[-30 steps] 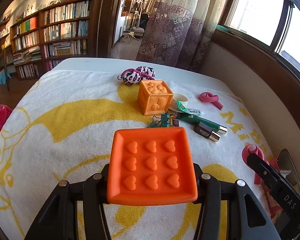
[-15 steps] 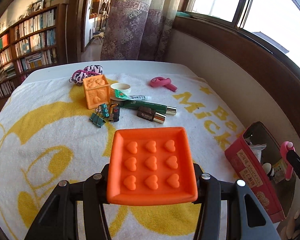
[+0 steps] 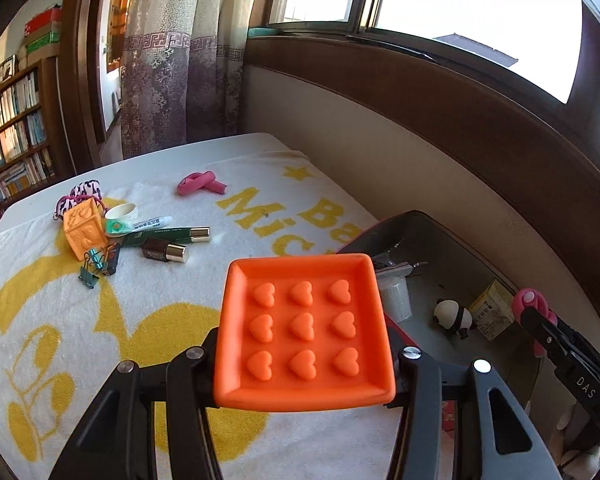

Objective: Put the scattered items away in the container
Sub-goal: 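Carry the pink tube and orange cube over the tin container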

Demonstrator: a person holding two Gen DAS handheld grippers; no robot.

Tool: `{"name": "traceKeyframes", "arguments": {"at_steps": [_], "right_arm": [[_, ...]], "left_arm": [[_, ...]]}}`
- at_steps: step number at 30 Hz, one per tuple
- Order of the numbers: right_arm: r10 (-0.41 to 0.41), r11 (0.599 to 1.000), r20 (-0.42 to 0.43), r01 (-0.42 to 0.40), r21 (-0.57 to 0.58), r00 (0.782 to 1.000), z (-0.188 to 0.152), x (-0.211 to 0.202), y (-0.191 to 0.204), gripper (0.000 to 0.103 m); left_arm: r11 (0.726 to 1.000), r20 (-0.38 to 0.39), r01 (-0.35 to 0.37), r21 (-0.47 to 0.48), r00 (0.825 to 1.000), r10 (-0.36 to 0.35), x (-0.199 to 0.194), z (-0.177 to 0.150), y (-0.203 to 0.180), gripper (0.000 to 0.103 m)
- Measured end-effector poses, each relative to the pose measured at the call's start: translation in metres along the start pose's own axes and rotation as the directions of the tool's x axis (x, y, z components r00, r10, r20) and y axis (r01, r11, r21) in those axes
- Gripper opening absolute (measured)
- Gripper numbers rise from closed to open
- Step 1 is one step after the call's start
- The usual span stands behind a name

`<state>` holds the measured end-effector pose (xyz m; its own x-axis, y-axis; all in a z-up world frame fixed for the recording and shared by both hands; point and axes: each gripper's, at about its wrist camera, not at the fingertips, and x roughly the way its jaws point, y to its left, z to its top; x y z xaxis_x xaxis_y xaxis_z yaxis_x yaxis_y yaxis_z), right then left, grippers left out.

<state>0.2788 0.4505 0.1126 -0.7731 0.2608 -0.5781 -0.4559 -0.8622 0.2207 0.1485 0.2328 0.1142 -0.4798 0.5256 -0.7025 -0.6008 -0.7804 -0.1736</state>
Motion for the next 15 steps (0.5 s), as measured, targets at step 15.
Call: {"name": "traceKeyframes", "arguments": {"at_steps": [15], "right_arm": [[0.004,0.999,0.034,-0.006,0.043,0.999,-0.008,-0.018,-0.025,0.061]], "left_arm": [[0.983,-0.048,0.142,0.119,0.989,-0.137,0.018,0.002,-0.091,0.054]]}}
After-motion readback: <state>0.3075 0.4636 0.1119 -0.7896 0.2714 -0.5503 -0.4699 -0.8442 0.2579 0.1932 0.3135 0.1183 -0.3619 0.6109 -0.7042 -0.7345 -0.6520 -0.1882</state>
